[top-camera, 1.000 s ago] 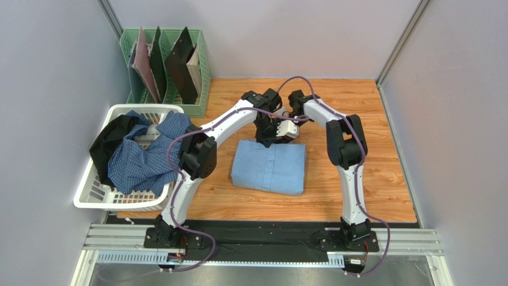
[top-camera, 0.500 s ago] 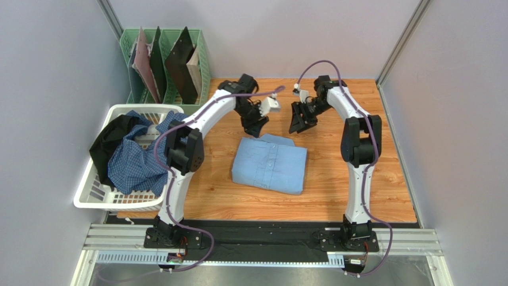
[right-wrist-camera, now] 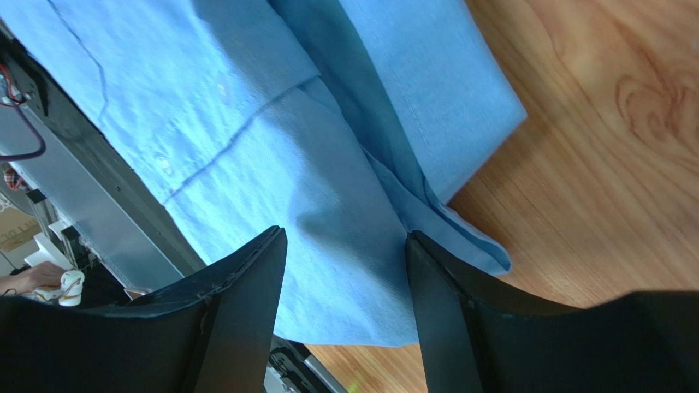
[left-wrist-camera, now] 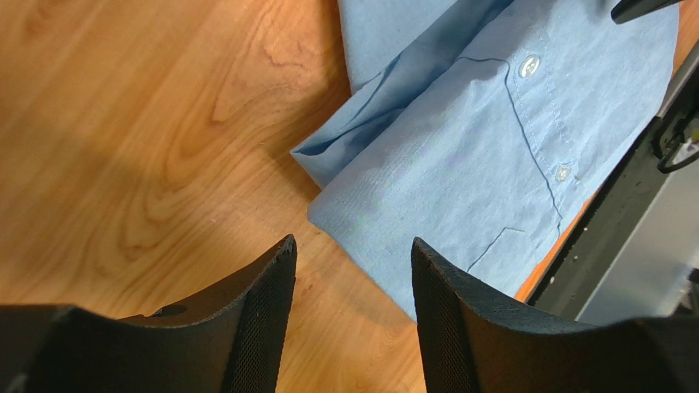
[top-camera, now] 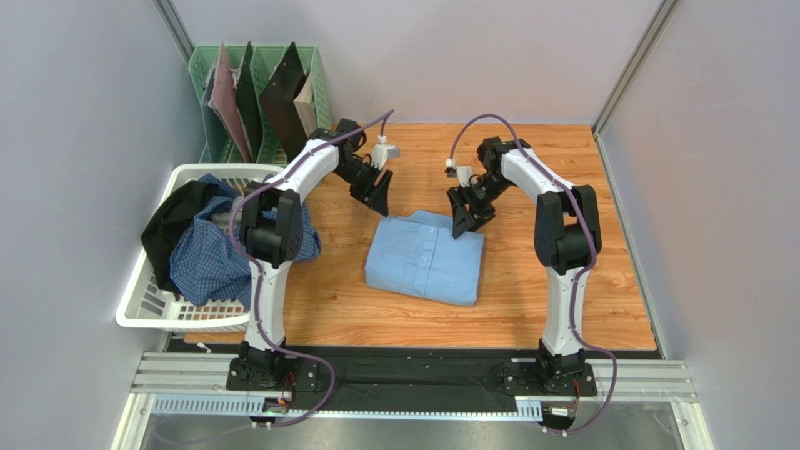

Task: Fold and stack the long sleeve shirts
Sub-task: Fold the shirt

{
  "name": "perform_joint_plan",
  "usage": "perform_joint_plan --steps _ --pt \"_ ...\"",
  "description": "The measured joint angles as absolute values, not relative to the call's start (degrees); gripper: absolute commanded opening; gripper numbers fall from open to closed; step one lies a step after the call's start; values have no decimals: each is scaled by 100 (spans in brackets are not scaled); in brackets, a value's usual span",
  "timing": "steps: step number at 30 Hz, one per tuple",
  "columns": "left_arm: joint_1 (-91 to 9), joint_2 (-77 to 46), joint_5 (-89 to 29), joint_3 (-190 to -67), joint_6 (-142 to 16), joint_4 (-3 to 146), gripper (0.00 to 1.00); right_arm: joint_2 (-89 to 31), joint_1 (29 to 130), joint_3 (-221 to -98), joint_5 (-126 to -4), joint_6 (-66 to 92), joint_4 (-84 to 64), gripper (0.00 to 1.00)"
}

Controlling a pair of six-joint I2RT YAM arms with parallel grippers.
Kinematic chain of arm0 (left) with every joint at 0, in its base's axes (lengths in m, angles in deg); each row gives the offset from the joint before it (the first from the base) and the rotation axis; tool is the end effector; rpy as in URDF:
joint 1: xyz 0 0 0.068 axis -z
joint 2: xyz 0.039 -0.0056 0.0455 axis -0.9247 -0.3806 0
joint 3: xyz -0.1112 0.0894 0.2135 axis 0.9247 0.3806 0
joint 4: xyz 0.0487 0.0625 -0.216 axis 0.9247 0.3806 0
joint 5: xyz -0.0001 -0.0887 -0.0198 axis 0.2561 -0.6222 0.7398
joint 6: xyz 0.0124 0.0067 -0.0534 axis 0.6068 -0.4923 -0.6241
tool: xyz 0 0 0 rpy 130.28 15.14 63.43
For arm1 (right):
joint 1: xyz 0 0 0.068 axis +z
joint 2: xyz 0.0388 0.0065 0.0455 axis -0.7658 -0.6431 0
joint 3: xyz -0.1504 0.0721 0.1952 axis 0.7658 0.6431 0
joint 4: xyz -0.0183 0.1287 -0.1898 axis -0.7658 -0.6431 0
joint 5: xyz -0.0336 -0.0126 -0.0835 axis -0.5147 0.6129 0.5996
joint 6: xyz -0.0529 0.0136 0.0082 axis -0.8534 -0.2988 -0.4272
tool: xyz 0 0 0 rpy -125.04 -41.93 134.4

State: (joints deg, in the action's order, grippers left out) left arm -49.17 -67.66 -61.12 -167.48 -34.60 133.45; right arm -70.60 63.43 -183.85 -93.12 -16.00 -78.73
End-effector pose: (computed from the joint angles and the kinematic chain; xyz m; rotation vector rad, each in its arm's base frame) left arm 0.3858 -0.1537 0.2084 0.9532 2.5777 -0.9809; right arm 0.3522 0.1066 0.1907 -0.8934 2.8487 0.9540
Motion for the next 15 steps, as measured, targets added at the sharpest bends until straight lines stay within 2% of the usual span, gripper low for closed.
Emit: perform_joint_plan --steps 5,7,12,15 --pt "-4923 -6897 -6265 -16595 -3698 13227 60 -7027 6267 -18114 -9137 -1705 -7873 56" --pt "-4928 -6906 -6357 -16536 -3777 13138 60 -6970 6254 -18005 -9080 -1755 -7862 52" --pt "-4930 -6906 -6563 -16291 -3936 12904 52 -6815 6254 -17832 -8966 -1838 -7870 29" --pt "-4930 -6908 -6709 -16204 -4043 12777 50 -6760 6254 -17832 -8929 -1880 -7857 22"
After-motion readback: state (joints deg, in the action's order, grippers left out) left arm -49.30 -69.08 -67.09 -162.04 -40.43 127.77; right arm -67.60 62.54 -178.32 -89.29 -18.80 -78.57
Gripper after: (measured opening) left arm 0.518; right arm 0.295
